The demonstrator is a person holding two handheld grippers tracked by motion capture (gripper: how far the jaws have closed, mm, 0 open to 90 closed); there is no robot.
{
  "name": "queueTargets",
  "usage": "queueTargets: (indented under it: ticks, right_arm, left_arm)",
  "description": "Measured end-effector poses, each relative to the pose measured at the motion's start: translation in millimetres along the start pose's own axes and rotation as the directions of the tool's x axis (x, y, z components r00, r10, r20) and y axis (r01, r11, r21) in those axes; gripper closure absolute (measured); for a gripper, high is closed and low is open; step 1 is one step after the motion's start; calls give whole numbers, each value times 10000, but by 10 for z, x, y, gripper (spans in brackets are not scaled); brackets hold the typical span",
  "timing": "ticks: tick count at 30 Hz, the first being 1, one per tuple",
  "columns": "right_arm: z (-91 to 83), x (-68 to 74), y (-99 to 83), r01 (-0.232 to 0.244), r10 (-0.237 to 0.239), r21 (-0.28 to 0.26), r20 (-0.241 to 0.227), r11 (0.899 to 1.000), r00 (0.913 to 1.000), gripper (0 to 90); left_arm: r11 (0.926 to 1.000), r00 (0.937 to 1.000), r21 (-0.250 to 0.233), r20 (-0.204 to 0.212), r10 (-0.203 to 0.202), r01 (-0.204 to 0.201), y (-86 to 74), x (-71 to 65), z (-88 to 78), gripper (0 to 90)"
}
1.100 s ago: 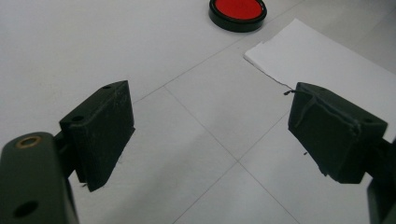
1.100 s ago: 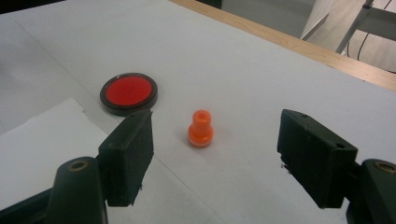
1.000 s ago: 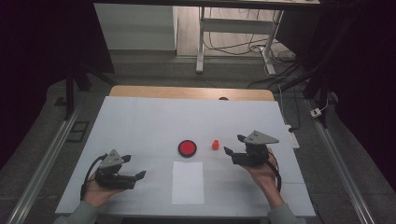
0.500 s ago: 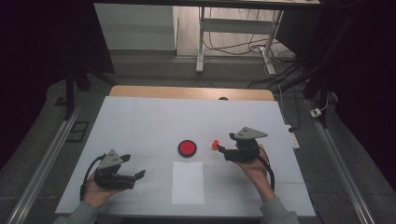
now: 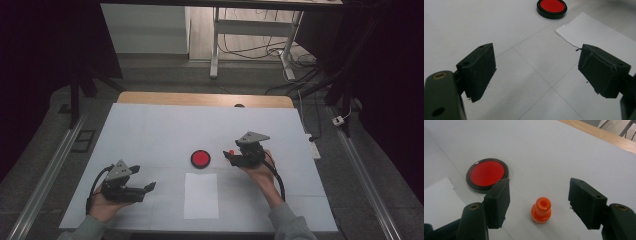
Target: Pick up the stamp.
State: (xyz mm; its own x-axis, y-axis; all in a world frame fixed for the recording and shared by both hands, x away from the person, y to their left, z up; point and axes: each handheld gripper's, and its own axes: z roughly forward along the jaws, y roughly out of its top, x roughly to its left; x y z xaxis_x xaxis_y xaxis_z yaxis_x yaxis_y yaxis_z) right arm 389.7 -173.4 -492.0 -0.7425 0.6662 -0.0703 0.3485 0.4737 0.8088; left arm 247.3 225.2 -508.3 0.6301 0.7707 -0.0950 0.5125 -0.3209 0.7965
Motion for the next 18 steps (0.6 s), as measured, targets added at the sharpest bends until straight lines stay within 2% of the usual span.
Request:
queueTargets:
  ticks: [5, 10, 18]
  right_arm:
    - [49, -3, -15, 92, -94, 178, 135, 9998, 9999, 367]
    - [72, -53, -44, -275, 273, 186, 123, 9994, 9996, 406]
    - [101, -74, -72, -309, 306, 391, 87, 9988, 9995, 469]
  left_arm:
    - [10000, 10000, 17, -44, -32, 32, -5, 7, -1, 148]
    - [9999, 10000, 92, -19, -40, 40, -5, 7, 10, 147]
    - [9999, 10000, 145, -1, -67, 67, -10, 9, 18, 147]
